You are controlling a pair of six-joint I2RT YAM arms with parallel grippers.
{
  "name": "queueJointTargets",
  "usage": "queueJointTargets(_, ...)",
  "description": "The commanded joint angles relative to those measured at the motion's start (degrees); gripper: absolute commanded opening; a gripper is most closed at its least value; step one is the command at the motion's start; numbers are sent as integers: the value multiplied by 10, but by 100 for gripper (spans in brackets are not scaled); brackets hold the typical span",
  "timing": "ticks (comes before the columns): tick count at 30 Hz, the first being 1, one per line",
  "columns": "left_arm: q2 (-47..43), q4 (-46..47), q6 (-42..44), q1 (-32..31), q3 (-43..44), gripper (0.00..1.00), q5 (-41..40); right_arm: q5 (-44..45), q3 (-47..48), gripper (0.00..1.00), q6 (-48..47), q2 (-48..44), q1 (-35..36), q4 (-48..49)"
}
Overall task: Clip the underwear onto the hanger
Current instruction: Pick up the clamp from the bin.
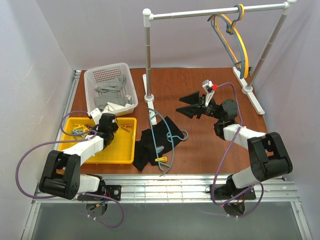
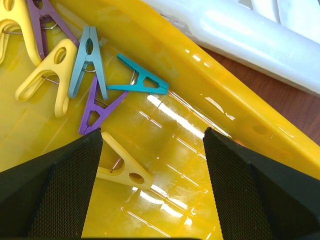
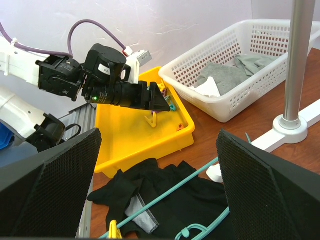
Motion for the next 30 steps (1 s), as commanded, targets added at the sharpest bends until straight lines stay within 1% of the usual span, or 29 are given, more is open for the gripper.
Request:
queueJointTargets(1,-6,-14,-16,0,-7,74,9,-11,1,84,10,6,-3,37)
queueJointTargets(5,-7,-15,-29,-11,-14,73,5,-13,1,84,11,6,-2,40)
queueJointTargets(14,44,-16,-43,-13,-10,73,20,-19,6,85,18,19,-3,49)
queueJointTargets(16,46,-14,-43,-14,-6,71,18,-20,6,84,19,21,-4,50)
queueJointTargets(17,47,-14,-42,-14,-2,66,16,-20,8,84,18,25,-4,53)
queueJointTargets(19,49,-14,-36,-14,4,61,15,-22,10,84,22,29,-3,55)
queueJointTargets(20,51,-14,-35,-14,5,51,16,-22,10,84,22,31,-5,56)
queueJointTargets(22,54,-13,-33,-14,6,38,20,-23,11,84,23,34,-6,57)
queueJointTargets(23,58,-13,-32,-14,7,26,21,-23,12,84,24,36,-5,58)
queueJointTargets(24,60,-13,-30,-14,7,20,23,-24,13,84,25,38,-6,59)
queueJointTargets(26,60,-11,-26,-15,7,13,28,-25,13,84,29,41,-7,63)
queueJointTargets(28,56,-8,-20,-18,5,2,31,-28,14,84,32,43,-6,68)
queueJointTargets(29,54,-6,-16,-19,3,0,32,-27,14,84,33,43,-7,68)
queueJointTargets(30,49,2,-12,-25,2,0,34,-27,14,83,33,43,-6,68)
